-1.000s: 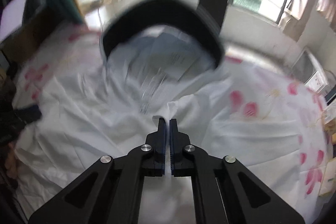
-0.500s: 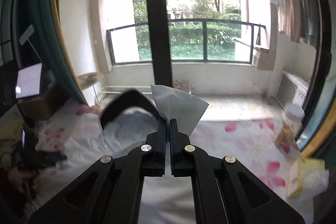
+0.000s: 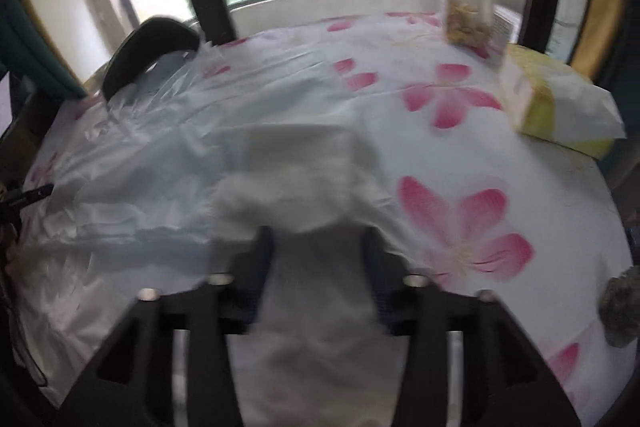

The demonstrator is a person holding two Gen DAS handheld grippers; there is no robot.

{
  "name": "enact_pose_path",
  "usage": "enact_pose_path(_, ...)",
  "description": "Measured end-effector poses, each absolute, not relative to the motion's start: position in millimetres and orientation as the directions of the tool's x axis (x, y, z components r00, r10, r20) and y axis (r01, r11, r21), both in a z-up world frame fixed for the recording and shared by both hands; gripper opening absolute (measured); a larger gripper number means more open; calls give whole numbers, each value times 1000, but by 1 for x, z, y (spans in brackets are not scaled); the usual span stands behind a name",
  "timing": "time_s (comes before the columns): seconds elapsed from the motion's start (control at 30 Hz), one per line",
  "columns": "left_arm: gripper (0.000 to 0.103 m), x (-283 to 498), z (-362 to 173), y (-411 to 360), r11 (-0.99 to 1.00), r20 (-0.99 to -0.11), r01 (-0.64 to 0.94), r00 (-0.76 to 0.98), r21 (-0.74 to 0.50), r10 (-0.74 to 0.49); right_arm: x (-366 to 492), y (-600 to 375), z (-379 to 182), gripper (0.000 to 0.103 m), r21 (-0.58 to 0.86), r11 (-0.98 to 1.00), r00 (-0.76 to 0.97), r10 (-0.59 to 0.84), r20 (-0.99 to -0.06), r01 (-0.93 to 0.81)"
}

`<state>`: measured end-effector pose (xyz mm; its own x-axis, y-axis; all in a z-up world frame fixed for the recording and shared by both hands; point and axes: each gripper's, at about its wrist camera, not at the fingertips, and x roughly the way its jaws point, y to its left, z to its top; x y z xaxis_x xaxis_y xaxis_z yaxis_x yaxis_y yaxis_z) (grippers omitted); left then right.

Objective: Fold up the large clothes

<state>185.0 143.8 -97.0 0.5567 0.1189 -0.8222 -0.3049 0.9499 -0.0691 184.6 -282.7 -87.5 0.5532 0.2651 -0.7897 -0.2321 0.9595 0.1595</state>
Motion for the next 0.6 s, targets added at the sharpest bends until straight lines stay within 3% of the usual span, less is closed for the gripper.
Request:
enact_pose_path(0.2,48,199,-97,150,955,-815,-278,574,-101,81,204,-296,-62,51,191,955,624,292,-724,-225)
enact_pose_path(0.27,24,203,-101,151,955,-813,-283,574,-84,99,214,-289,-60,51,179,950,638,305,-707,-255)
enact_pose_path(0.3,20,203,-102,152,956,-808,-284,579,-75,109,218,-285,-63,51,172,949,639,307,-705,-265)
enact_pose_path(0.33,8,204,-102,153,956,-805,-283,583,-76,108,223,-280,-66,51,166,947,632,307,-711,-274)
enact_pose_path(0.4,3,204,-102,157,954,-801,-280,592,-104,86,235,-270,-77,50,154,947,605,300,-738,-282)
enact_pose_path(0.53,2,201,-99,165,948,-784,-297,614,-117,96,238,-258,-91,6,91,948,569,258,-780,-305)
enact_pose_path(0.6,2,198,-94,169,943,-769,-309,630,-126,104,235,-257,-86,3,61,948,591,244,-769,-312)
